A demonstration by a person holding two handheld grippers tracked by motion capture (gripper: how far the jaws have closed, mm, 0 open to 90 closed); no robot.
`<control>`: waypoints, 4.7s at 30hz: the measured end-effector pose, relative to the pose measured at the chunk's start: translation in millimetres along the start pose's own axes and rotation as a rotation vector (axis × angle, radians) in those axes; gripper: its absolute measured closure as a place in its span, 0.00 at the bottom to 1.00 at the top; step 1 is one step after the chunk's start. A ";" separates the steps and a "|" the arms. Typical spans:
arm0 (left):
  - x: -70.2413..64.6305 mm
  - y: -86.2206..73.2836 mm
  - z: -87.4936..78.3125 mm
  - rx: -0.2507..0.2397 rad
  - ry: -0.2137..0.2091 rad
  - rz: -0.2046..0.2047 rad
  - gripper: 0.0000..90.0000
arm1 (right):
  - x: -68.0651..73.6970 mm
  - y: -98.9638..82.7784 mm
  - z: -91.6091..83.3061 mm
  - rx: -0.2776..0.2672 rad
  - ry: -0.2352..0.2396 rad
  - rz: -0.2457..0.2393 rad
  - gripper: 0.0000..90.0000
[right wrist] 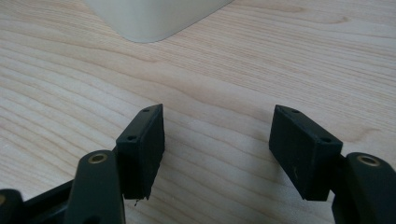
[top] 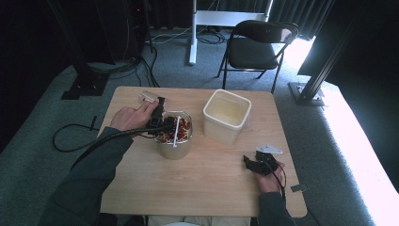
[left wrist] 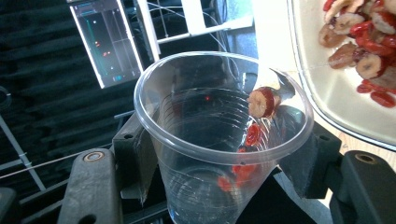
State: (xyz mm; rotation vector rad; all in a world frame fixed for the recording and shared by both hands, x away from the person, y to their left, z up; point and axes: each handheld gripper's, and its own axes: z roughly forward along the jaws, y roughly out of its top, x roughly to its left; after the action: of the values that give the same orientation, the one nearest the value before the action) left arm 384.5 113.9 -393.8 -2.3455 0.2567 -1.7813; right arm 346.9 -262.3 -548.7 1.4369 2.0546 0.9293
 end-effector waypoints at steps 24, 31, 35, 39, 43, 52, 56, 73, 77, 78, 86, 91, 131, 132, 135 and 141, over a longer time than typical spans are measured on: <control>-7.2 -4.5 -0.5 0.007 -0.003 0.002 0.40 | 0.0 0.0 0.1 0.000 0.000 -0.002 0.39; -9.4 -4.2 -1.1 -0.006 -0.010 -0.001 0.40 | 0.1 0.1 0.1 0.000 0.001 0.000 0.39; -5.7 -8.1 2.0 0.026 -0.004 -0.021 0.41 | 0.0 0.1 0.1 0.000 0.001 -0.001 0.39; -5.9 -3.8 -0.9 0.006 -0.001 -0.015 0.41 | 0.1 0.2 0.2 0.000 0.001 -0.002 0.39; -6.6 -3.6 -2.8 -0.011 -0.004 -0.025 0.41 | 0.2 0.1 0.2 0.000 0.000 -0.001 0.39; -6.5 -2.6 -4.8 -0.029 -0.013 -0.030 0.41 | 0.2 0.2 0.2 0.000 0.001 -0.001 0.39; -5.3 -3.9 -2.0 -0.019 -0.008 -0.053 0.41 | 0.2 0.1 0.1 0.000 0.001 -0.001 0.39; -1.1 -8.2 -3.5 -0.032 -0.006 -0.100 0.41 | 0.2 0.2 0.2 0.000 0.001 -0.001 0.39; -0.8 -8.7 -2.3 -0.031 -0.009 -0.110 0.41 | 0.2 0.2 0.2 0.000 0.001 0.000 0.39; 0.1 -8.5 -2.5 -0.029 -0.013 -0.115 0.41 | 0.2 0.2 0.2 0.000 0.001 -0.001 0.39; 7.8 -5.2 -6.1 -0.070 -0.025 -0.169 0.41 | 0.3 0.5 0.5 0.000 0.002 -0.001 0.39; 9.3 -3.2 -5.6 -0.082 -0.051 -0.195 0.41 | 0.5 1.0 0.9 0.002 0.004 -0.002 0.39; 76.6 17.9 23.4 -0.732 -0.652 -1.313 0.39 | 1.4 0.2 0.2 0.000 0.005 -0.006 0.39; 76.6 17.9 23.4 -0.732 -0.652 -1.313 0.39 | 1.4 0.2 0.2 0.000 0.005 -0.006 0.39; 81.0 45.3 26.6 -0.759 -0.622 -1.383 0.38 | 1.6 0.1 0.0 0.001 0.008 -0.007 0.39; 82.4 61.4 35.3 -0.794 -0.631 -1.503 0.37 | 1.7 -0.1 -0.1 0.001 0.009 -0.010 0.39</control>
State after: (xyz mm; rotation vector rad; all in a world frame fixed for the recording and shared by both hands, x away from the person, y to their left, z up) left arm 438.9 35.5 -341.7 -3.9948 -1.5167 -0.9935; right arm 346.2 -260.8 -548.6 1.4243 2.0672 0.9329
